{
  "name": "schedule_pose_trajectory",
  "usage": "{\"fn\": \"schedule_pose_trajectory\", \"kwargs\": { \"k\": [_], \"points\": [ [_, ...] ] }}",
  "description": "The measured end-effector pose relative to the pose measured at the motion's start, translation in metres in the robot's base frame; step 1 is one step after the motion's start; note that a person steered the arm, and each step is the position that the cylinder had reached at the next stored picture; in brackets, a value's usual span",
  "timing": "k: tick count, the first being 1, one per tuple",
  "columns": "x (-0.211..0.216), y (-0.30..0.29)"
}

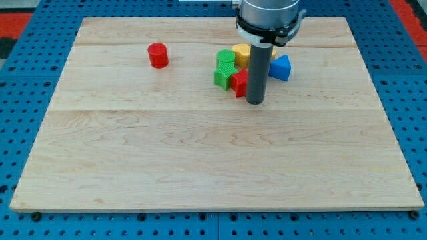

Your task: Move the red circle right to the red star

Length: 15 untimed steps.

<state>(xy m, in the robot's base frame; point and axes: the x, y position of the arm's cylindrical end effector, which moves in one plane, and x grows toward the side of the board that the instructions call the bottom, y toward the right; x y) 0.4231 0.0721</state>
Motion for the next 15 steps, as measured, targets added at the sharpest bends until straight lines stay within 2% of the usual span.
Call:
{"fn": "schedule_pose_trajectory", "kwargs": {
  "k": [1,2,3,4,6,7,8,9,11,12,13,14,15],
  "points": [
    [-0.012,0.010],
    [0.001,0.021],
    [0.029,-0.034],
    [0.029,-0.165],
    [-0.077,-0.196],
    [-0.123,-0.233],
    [-0.112,-0.172],
    [-0.051,-0.180],
    [-0.123,-0.160],
    [-0.047,-0.162],
    [-0.030,-0.164],
    [-0.016,-0.093],
    [0.043,-0.075]
  ]
}}
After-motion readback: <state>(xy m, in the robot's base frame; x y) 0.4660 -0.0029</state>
